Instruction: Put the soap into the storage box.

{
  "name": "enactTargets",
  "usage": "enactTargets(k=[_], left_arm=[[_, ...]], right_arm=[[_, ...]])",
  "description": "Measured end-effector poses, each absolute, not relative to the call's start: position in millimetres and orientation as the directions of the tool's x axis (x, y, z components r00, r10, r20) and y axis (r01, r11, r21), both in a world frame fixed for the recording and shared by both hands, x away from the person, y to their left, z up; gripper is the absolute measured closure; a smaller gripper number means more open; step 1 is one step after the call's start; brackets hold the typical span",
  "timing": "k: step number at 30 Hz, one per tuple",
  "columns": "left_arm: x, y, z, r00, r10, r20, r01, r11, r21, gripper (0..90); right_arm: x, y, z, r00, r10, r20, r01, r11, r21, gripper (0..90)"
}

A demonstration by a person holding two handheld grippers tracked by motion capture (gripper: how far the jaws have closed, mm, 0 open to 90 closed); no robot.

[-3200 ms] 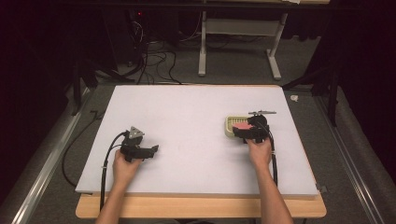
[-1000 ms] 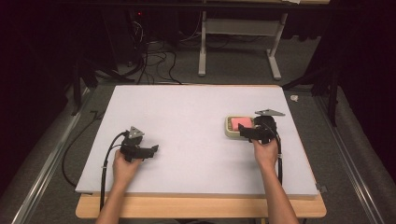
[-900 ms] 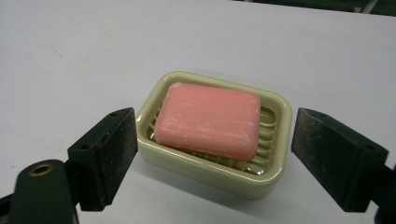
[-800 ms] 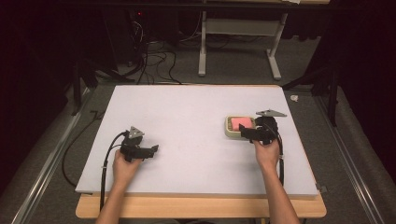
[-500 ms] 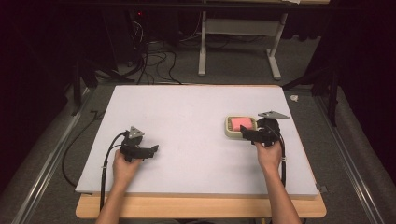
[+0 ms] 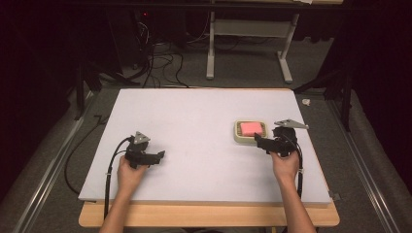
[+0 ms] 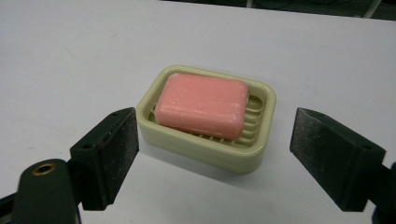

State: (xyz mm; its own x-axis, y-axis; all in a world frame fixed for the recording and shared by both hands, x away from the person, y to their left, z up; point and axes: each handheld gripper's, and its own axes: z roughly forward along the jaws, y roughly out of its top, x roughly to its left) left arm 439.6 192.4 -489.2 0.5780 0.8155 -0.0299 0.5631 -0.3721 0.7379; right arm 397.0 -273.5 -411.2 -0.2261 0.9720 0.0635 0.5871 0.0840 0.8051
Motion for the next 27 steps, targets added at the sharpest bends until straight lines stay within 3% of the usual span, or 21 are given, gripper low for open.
enactTargets(k=[27], left_arm=[[439.5, 192.3, -489.2, 0.578, 0.816, -0.028, 0.563, -0.373, 0.738, 17.8]], right_arm=[[357.3, -287.3, -413.0, -0.244, 0.966, 0.085, 0.553, 0.066, 0.831, 16.4]])
